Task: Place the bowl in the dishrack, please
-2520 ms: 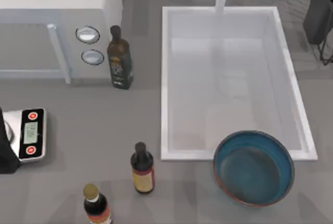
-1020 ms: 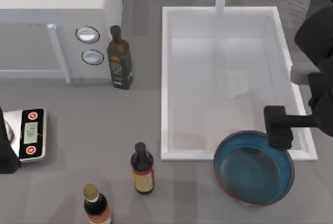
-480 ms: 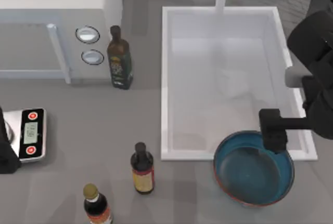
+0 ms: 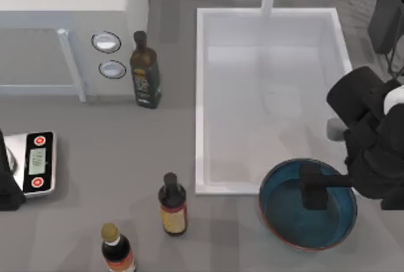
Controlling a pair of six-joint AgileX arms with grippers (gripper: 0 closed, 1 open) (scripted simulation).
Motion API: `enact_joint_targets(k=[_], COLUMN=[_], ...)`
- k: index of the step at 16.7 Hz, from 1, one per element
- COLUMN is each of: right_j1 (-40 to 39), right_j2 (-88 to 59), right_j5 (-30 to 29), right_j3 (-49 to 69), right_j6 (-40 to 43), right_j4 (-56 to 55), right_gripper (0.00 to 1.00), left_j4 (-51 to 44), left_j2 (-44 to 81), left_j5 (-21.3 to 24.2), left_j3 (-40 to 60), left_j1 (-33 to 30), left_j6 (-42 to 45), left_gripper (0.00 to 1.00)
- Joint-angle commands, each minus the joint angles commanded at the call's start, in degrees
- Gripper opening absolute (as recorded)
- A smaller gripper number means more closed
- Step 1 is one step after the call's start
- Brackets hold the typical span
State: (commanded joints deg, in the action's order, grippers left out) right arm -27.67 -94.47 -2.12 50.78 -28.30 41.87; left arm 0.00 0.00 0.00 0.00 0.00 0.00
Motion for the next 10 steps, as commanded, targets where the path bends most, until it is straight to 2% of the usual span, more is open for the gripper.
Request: enact_joint_targets(k=[5,10], right_j1=[0.02,0.02], right_j2=[-0.70,-0.70], right_j5=[0.00,0.00], right_j3=[-1.04,-1.04], right_j6=[0.00,0.00], right_j4=[-1.53,-1.53], right_gripper=[1.00,0.62], left_j4=[0.00,0.00], left_j2=[0.00,0.00], left_j5=[0.00,0.00], left_j3=[0.00,0.00], left_j1=[0.00,0.00], left_j6=[0.00,0.00], left_gripper=[1.00,1.00])
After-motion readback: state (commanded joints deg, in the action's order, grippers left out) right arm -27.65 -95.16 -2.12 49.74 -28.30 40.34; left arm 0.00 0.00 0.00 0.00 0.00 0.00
